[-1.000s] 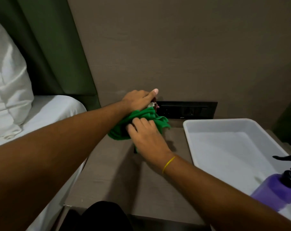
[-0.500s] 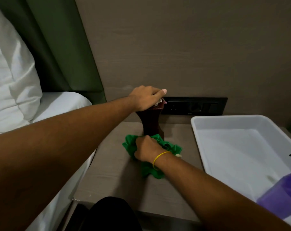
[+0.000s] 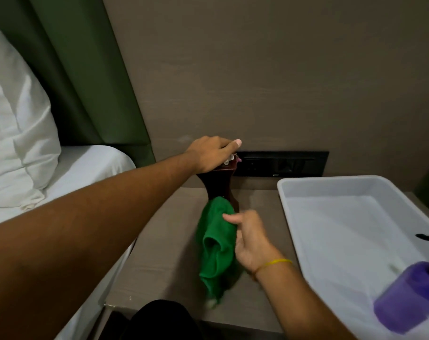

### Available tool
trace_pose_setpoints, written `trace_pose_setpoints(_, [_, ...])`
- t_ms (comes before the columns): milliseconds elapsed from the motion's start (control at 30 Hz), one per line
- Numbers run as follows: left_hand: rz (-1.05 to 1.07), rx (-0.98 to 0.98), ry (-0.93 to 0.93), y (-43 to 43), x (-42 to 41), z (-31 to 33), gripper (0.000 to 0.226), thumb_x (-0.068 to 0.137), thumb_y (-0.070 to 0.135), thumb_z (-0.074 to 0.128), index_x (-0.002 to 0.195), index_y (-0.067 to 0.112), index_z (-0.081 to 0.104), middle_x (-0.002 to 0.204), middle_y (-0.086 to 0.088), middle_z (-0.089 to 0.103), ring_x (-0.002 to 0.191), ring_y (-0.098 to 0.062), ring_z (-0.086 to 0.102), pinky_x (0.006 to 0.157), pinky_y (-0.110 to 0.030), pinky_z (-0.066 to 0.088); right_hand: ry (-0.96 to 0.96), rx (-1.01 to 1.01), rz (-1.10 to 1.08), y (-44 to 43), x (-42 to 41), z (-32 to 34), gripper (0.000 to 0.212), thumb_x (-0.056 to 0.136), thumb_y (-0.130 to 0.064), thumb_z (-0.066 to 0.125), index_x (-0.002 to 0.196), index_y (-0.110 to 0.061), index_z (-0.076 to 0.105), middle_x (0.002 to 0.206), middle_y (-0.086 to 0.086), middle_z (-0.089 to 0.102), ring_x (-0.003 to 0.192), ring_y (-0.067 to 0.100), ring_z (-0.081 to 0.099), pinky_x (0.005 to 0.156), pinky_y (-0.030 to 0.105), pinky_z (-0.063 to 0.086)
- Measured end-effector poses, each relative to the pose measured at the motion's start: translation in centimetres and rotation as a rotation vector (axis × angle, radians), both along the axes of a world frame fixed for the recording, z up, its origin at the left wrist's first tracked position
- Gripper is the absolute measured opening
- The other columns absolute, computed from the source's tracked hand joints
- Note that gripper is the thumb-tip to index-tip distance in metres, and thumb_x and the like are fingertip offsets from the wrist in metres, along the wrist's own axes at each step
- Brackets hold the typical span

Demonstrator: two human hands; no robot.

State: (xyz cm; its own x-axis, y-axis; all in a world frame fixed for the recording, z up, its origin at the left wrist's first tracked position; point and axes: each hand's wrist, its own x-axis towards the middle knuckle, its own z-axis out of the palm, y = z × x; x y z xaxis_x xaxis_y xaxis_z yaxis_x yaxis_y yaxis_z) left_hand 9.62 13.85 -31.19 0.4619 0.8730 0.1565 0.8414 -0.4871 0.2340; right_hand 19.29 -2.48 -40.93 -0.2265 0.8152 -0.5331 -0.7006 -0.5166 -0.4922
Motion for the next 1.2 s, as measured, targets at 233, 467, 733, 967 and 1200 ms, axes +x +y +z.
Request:
trace_pose_setpoints(233, [-0.036, 0.008, 0.019, 0.6, 1.9, 1.5, 0.071, 0.098, 0.074, 0.020, 0.129, 0.033, 0.069, 0.126, -0.007, 0.073, 0.116, -0.036, 0.063, 0.082, -0.037, 0.040, -1.031, 0.686, -0.794, -2.0, -0.8, 2.1, 0.018, 0.086, -0.014, 0.061, 0.103, -0.011, 0.063, 0.090, 0.002, 0.071, 0.082, 0.023, 0.068, 0.075, 0.037, 0.049])
trace_pose_setpoints(467, [-0.037, -0.008, 0.006, 0.7, 1.3, 2.1, 0.070, 0.099, 0.072, 0.020, 0.132, 0.033, 0.067, 0.119, -0.007, 0.073, 0.110, -0.033, 0.064, 0.082, -0.038, 0.044, -2.051, 0.757, -0.197, 3.3, -1.1, 0.4, 0.022, 0.076, -0.022, 0.058, 0.095, -0.012, 0.063, 0.089, 0.013, 0.068, 0.082, 0.038, 0.063, 0.080, 0.048, 0.039])
trace_pose_setpoints(733, [-0.019, -0.015, 0.001, 0.6, 0.7, 1.8, 0.071, 0.098, 0.073, 0.022, 0.136, 0.031, 0.065, 0.127, -0.005, 0.072, 0.115, -0.029, 0.064, 0.085, -0.038, 0.043, -2.222, 0.549, 0.358, 2.4, -2.6, -2.4, 0.031, 0.079, -0.033, 0.056, 0.096, -0.016, 0.075, 0.098, 0.007, 0.079, 0.090, 0.027, 0.074, 0.096, 0.046, 0.034])
trace_pose_setpoints(967, [0.022, -0.067, 0.026, -0.2, -1.3, -0.3, 0.069, 0.100, 0.071, 0.022, 0.135, 0.029, 0.065, 0.126, -0.006, 0.072, 0.112, -0.030, 0.064, 0.089, -0.041, 0.047, -1.804, 0.356, 0.845, 4.5, -1.5, -1.3, 0.066, 0.089, -0.042, 0.039, 0.145, -0.016, 0.060, 0.153, 0.017, 0.057, 0.139, 0.038, 0.055, 0.106, 0.046, 0.040])
trace_pose_setpoints(1200, [0.052, -0.017, 0.036, -0.1, -4.8, -0.6, 0.066, 0.100, 0.069, 0.024, 0.130, 0.031, 0.069, 0.123, -0.011, 0.073, 0.114, -0.038, 0.063, 0.086, -0.040, 0.046, -0.548, 0.063, 0.276, 2.4, 0.5, 2.7, 0.020, 0.076, -0.003, 0.048, 0.087, 0.001, 0.064, 0.099, 0.024, 0.065, 0.083, 0.042, 0.062, 0.082, 0.037, 0.055])
